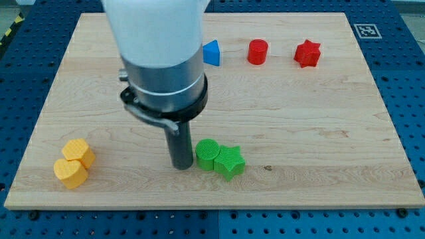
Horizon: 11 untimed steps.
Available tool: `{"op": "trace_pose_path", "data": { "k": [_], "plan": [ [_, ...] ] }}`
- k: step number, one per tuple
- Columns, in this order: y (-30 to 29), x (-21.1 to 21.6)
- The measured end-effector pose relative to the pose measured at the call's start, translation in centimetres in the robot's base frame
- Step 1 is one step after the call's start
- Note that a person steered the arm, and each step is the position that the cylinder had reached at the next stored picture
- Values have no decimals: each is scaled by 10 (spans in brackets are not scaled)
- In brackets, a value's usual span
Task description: Place the green star parallel to the green circle
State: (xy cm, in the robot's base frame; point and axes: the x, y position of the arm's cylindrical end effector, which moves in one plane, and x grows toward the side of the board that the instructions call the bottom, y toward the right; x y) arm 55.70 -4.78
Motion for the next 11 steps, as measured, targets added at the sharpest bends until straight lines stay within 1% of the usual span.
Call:
{"op": "trace_pose_path", "data": {
  "k": [1, 2, 4, 5, 6, 8, 11],
  "plan": [
    [8, -14],
    [24, -15],
    [32, 3],
    [36, 28],
    [58, 38],
    [103, 26],
    [157, 24]
  ]
}}
